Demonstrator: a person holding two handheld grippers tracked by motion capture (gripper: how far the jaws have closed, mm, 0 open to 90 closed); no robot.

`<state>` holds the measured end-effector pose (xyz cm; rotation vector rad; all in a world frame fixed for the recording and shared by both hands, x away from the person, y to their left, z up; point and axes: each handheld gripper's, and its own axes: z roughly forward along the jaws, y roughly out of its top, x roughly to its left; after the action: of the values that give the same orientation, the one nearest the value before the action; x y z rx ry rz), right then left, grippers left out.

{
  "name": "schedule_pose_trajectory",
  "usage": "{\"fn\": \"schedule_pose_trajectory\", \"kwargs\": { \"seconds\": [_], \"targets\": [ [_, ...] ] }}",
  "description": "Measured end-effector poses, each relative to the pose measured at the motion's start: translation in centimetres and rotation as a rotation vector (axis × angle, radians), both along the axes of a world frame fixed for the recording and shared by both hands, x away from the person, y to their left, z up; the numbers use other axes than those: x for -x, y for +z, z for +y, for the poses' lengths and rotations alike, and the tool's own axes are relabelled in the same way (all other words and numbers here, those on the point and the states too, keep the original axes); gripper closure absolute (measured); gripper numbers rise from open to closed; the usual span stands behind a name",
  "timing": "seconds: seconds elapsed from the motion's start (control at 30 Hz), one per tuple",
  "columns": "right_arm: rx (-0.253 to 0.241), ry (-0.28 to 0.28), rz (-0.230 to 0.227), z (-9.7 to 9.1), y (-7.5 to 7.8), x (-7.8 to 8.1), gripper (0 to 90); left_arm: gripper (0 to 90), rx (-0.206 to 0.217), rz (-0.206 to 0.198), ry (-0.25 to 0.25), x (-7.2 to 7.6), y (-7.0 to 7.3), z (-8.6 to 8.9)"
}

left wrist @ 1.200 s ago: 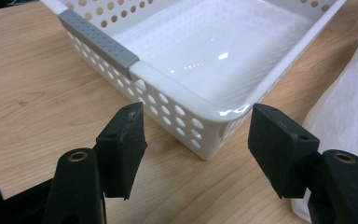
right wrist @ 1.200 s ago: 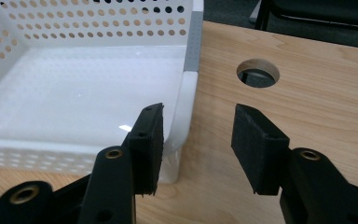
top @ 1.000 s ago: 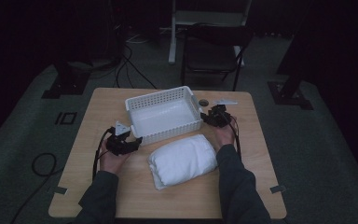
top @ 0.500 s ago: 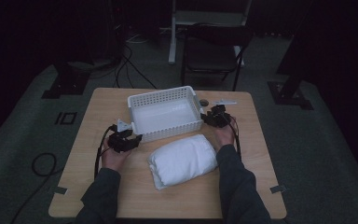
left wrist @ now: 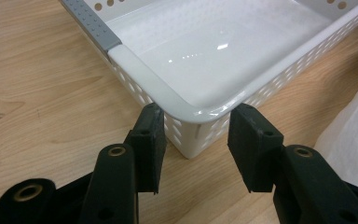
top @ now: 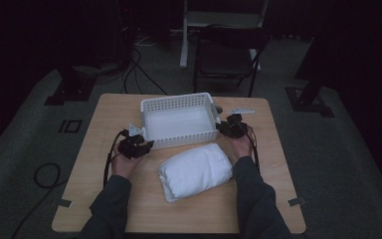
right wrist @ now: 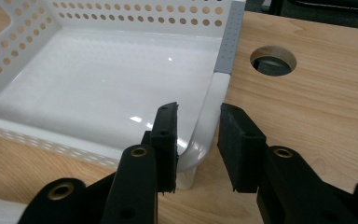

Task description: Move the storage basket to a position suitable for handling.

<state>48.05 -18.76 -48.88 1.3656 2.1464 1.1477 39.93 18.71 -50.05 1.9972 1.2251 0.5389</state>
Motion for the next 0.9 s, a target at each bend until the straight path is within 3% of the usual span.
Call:
{"fn": "schedule_pose_trajectory", "kwargs": {
  "seconds": [0.2, 0.37, 0.9],
  "targets": [
    [-0.001, -0.006, -0.004, -0.4, 0.0, 0.4, 67.5, 56.5, -0.012, 0.007, -0.002, -0.8, 0.1, -0.3],
    [-0.03, -0.018, 0.002, -0.9, -0.2, 0.7, 67.4, 57.1, -0.013, 0.01, -0.006, -1.3, 0.1, -0.5],
    [-0.025, -0.04, 0.004, -1.8, -0.1, 2.1, 66.9, 58.6, -0.009, 0.016, -0.029, -2.0, 0.2, -1.1]
  ]
}}
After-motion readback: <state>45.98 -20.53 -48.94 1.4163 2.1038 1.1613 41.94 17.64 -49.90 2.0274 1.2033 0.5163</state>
